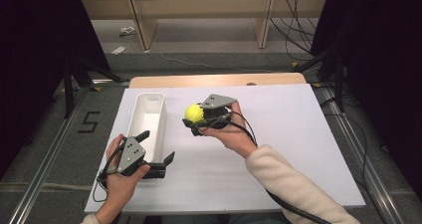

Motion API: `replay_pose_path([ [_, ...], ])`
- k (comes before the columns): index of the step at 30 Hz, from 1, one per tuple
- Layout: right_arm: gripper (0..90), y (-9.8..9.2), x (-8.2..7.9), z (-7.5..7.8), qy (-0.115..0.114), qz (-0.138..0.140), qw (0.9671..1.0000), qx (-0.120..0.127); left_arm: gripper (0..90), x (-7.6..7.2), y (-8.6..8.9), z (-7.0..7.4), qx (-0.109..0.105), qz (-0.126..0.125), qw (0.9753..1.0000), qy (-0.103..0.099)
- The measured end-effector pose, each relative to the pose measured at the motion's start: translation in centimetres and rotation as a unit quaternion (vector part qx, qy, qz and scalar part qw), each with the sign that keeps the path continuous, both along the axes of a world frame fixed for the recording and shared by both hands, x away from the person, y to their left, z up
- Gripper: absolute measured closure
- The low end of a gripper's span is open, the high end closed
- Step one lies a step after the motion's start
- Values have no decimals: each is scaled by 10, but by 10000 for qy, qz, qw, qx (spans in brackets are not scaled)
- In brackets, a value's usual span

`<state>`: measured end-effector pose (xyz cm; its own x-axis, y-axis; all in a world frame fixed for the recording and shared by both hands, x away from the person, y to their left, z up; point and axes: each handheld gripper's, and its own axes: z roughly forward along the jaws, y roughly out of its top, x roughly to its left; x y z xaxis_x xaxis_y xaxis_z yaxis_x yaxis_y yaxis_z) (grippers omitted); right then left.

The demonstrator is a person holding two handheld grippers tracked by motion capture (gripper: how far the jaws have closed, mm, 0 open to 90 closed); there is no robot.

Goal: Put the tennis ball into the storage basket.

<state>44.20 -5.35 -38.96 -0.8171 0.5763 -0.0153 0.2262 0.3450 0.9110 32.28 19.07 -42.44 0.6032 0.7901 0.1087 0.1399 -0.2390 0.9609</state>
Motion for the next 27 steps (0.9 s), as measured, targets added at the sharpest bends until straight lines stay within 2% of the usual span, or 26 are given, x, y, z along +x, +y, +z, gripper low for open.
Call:
replay_pose_path([
  [27,272,15,4,5,-56,97,9999,3,0,0,0,0,0,6,10000,29],
])
